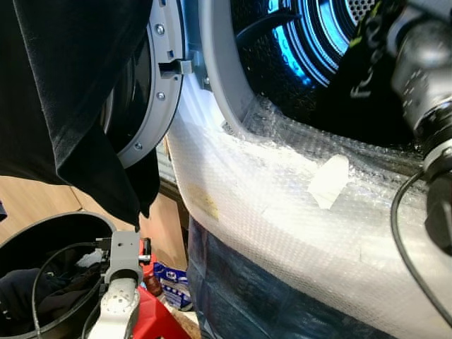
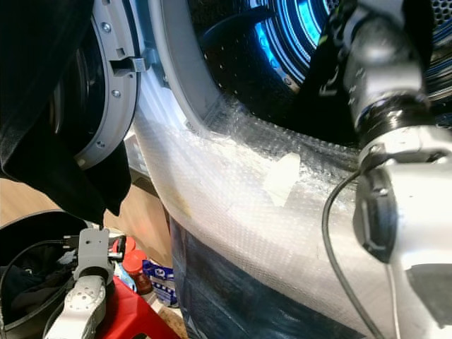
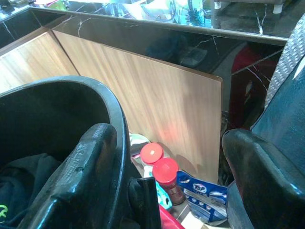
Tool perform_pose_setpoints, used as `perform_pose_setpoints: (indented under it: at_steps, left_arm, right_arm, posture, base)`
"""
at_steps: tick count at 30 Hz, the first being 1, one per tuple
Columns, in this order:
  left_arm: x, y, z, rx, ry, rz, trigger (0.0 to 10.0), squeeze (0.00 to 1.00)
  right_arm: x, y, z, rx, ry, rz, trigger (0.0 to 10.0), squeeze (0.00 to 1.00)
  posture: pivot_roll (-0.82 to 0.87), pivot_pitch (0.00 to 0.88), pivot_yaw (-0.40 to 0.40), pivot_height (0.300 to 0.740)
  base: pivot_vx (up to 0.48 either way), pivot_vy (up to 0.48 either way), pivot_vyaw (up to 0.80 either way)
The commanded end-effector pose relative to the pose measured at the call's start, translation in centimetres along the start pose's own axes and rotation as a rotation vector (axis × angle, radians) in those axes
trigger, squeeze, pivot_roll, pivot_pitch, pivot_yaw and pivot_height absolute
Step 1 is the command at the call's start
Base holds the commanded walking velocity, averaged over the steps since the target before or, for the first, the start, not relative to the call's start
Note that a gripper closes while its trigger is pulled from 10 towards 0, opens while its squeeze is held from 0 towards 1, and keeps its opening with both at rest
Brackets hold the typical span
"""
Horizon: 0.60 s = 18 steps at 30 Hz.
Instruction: Clothes washing
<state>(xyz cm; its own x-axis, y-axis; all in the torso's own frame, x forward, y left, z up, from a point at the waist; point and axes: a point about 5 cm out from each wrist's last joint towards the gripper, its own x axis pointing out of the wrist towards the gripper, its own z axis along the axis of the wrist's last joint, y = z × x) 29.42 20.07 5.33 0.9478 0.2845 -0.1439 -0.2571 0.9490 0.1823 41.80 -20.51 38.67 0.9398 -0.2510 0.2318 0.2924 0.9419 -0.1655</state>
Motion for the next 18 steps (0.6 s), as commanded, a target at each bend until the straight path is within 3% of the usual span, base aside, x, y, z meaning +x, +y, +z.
perform_pose_setpoints:
  at_steps: [1, 2, 5, 7, 10, 11, 14, 16, 18]
  left_arm:
    - [-0.2, 0.2, -0.3, -0.004, 0.022, -0.002, 10.0, 0.00]
    - [-0.1, 0.2, -0.2, -0.004, 0.019, -0.003, 10.0, 0.00]
    - [-0.1, 0.2, -0.2, -0.005, 0.018, -0.002, 10.0, 0.00]
    - [-0.1, 0.1, -0.3, -0.005, 0.020, -0.001, 10.0, 0.00]
    - [-0.3, -0.4, -0.5, -0.007, 0.027, -0.014, 10.0, 0.00]
    - [-0.3, -0.4, -0.5, -0.007, 0.027, -0.014, 10.0, 0.00]
    - [-0.4, -0.7, -0.5, -0.011, 0.029, -0.023, 10.0, 0.00]
    - [-0.4, -0.7, -0.5, -0.013, 0.030, -0.024, 10.0, 0.00]
    - [-0.4, -0.8, -0.4, -0.013, 0.028, -0.027, 10.0, 0.00]
  right_arm:
    - [-0.2, -1.4, 5.2, -0.002, -0.175, -0.071, 10.0, 1.00]
    - [-0.5, -2.1, 7.3, 0.011, -0.245, -0.099, 10.0, 1.00]
    - [-1.0, -3.1, 10.1, 0.082, -0.333, -0.122, 10.0, 1.00]
    - [-1.1, -3.2, 10.4, 0.079, -0.339, -0.120, 10.0, 1.00]
    - [-0.2, -0.8, 5.7, 0.040, -0.162, -0.009, 10.0, 1.00]
    - [-0.2, -0.8, 5.7, 0.040, -0.162, -0.009, 10.0, 1.00]
    - [-0.1, 1.2, 1.3, 0.029, -0.030, 0.058, 10.0, 1.00]
    - [-0.2, 1.5, 0.9, 0.013, -0.015, 0.071, 10.0, 1.00]
    - [-0.1, 1.1, 2.0, 0.019, -0.045, 0.061, 10.0, 1.00]
  posture:
    - [-0.06, 0.000, 0.016, 0.740]
    - [-0.06, 0.000, 0.016, 0.740]
    - [-0.07, 0.000, 0.020, 0.740]
    - [-0.07, 0.000, 0.020, 0.740]
    - [-0.08, 0.000, 0.018, 0.740]
    - [-0.08, 0.000, 0.018, 0.740]
    - [-0.08, 0.000, 0.015, 0.740]
    - [-0.08, 0.000, 0.018, 0.740]
    - [-0.07, 0.000, 0.016, 0.740]
  base:
    - [0.000, 0.000, 0.00]
    - [0.000, 0.000, 0.00]
    - [0.000, 0.000, 0.00]
    - [0.000, 0.000, 0.00]
    - [0.000, 0.000, 0.00]
    - [0.000, 0.000, 0.00]
    - [0.000, 0.000, 0.00]
    - [0.000, 0.000, 0.00]
    - [0.000, 0.000, 0.00]
